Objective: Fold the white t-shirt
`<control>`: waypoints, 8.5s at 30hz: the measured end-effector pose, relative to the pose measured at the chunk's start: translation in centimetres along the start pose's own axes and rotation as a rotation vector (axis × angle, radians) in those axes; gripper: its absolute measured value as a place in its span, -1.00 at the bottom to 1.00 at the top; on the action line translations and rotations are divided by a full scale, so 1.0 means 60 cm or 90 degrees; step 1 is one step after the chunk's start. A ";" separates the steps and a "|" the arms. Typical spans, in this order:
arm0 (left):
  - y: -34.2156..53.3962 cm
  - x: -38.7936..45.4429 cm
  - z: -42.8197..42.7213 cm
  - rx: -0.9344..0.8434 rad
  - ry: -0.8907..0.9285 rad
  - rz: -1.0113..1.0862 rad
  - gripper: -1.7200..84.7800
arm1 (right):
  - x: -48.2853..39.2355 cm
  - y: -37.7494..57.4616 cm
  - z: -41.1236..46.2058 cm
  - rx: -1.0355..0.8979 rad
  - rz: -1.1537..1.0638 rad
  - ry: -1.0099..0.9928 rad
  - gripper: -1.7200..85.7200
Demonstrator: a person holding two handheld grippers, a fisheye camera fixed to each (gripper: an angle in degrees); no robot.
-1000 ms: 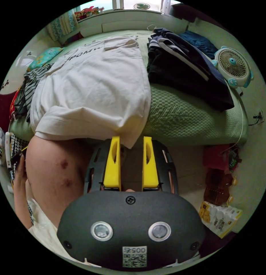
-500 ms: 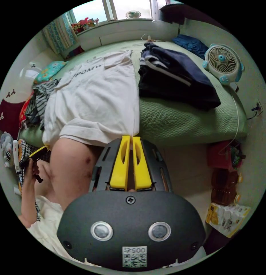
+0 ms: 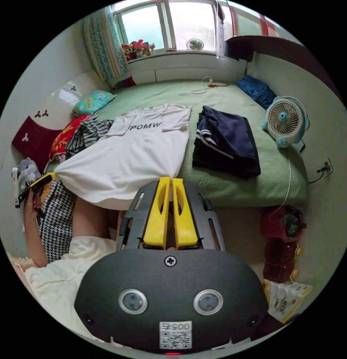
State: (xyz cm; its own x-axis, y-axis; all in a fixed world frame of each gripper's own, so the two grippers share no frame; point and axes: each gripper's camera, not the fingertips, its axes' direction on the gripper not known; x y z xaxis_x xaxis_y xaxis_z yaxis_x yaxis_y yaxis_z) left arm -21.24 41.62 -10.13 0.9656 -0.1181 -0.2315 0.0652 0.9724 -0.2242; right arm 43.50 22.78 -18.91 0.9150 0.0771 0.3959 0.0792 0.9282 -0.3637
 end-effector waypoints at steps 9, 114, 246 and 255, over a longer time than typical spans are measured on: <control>0.064 -0.047 0.077 -0.171 -0.067 -0.073 -0.90 | 0.033 0.065 0.083 -0.141 0.047 0.111 -0.98; -1.225 -0.076 0.298 0.137 -0.187 0.096 -0.95 | -0.065 -1.248 0.330 0.067 -0.128 0.194 -1.00; -0.420 -0.066 0.384 0.099 0.045 0.125 -0.59 | -0.015 -0.452 0.384 -0.030 0.054 -0.031 -0.69; -0.407 -0.046 0.456 -0.019 -0.017 0.137 -0.84 | -0.077 -0.446 0.395 -0.064 -0.008 0.056 -0.97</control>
State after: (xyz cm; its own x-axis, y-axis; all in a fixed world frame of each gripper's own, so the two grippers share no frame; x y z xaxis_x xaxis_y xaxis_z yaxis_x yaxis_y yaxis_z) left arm -18.61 23.73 21.87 0.9627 0.0971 -0.2527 -0.1503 0.9681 -0.2004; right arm 27.80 6.21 9.00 0.9445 0.0302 0.3271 0.1253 0.8873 -0.4437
